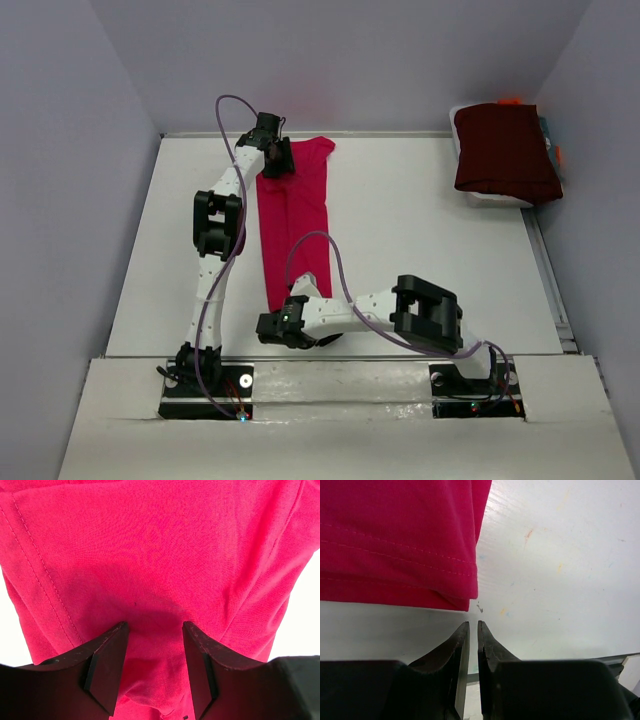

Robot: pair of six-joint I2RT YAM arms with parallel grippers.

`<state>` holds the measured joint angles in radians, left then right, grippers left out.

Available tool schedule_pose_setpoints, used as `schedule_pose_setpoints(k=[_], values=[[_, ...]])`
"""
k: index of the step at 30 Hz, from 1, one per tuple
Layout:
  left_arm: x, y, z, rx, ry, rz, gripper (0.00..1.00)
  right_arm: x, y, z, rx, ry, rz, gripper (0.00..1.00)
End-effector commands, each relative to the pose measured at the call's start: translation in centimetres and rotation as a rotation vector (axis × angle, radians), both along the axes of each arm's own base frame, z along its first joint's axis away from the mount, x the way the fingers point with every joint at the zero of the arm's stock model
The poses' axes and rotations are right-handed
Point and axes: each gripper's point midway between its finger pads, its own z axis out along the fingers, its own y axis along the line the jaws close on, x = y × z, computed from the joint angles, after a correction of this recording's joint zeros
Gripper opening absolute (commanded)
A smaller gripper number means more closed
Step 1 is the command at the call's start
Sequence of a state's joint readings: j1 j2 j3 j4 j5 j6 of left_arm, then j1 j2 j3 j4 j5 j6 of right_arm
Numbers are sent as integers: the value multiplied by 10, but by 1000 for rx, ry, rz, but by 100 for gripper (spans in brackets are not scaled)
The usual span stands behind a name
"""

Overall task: Fold and stack the t-shirts
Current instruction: Rotate the tshirt 95 degrees

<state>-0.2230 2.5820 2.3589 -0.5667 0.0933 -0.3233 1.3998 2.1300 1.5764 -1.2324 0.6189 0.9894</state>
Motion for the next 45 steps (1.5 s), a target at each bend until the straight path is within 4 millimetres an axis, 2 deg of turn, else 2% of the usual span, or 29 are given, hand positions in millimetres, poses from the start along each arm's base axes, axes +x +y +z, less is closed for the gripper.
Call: schedule_pose_setpoints(k=[1,3,6,9,12,13,15,17,22,29,35,45], values=[[-18,19,-34,68,109,19,61,2,12,30,87,-64,-15,20],[-18,19,-34,67,110,18,61,7,18,43,76,-88,-9,21],[-18,19,-34,67,110,18,61,12,21,45,26,-113,-9,24],[-18,18,-34,67,110,16,61,14,35,51,61,-118,-1,32],[-18,18,-34,65,109,17,61,14,54,57,149,-101,30,44],[-18,18,-34,65,109,17,61,14,64,55,189,-92,39,48],[-16,23,-34,66,109,25,61,15,71,54,203,-92,53,51],[-17,23,-35,64,111,23,61,16,78,52,207,-89,68,51],[-17,22,-34,60,111,23,61,18,93,34,210,-79,100,53],[-17,22,-33,57,110,19,61,23,87,20,163,-103,109,53],[-17,21,-33,54,110,17,61,26,99,19,177,-115,118,53],[-18,21,-34,52,114,15,61,31,86,17,145,-163,79,48]])
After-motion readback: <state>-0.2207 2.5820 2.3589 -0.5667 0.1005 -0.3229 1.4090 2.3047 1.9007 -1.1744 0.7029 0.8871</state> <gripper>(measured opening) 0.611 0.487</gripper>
